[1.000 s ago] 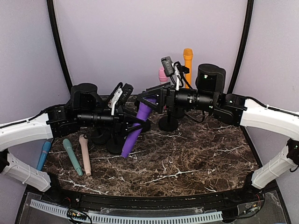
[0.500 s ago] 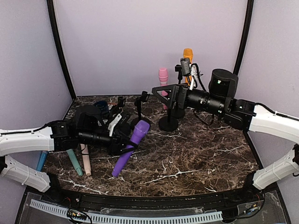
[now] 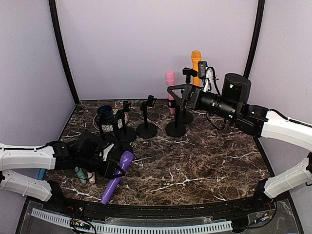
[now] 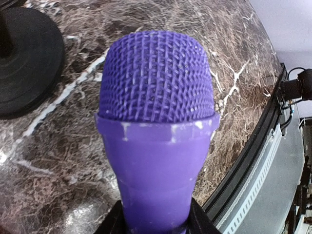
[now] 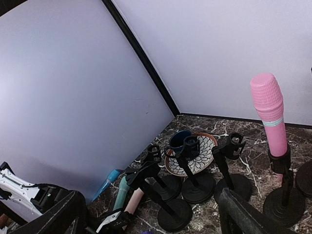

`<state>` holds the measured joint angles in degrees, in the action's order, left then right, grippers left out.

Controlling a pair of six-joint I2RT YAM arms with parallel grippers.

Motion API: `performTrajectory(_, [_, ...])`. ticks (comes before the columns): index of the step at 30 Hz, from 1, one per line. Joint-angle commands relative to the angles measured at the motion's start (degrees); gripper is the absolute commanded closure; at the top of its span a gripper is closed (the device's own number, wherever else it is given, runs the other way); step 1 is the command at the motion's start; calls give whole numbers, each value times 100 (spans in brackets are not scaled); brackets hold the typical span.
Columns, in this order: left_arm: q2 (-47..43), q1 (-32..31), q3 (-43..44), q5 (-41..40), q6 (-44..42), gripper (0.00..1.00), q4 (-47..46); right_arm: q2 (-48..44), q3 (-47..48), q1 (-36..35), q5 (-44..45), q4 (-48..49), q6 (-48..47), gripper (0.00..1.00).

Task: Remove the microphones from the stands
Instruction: Pass from the right arm to the left, then place the microphone at the corner of the board.

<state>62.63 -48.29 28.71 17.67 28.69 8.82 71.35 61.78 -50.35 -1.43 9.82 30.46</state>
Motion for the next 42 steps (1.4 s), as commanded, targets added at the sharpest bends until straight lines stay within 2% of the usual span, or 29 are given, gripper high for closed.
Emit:
performTrajectory(1, [-360, 325, -69, -132, 534, 91, 581, -133, -63, 51, 280, 76, 96, 4])
performTrajectory(7, [-731, 920, -307, -415, 993, 91, 1155, -201, -142, 91, 401, 37, 141, 4])
performTrajectory(13, [-697, 1357, -445, -452, 1186, 86, 1092, -244, -138, 104, 427, -2, 153, 4])
performTrajectory(24, [28, 2217, -530, -521, 1354, 87, 427, -395, -271, 112, 528, -69, 183, 4])
performTrajectory(42, [-79, 3406, -566, -961, 971, 85, 767, -365, -298, 136, 588, -86, 137, 4])
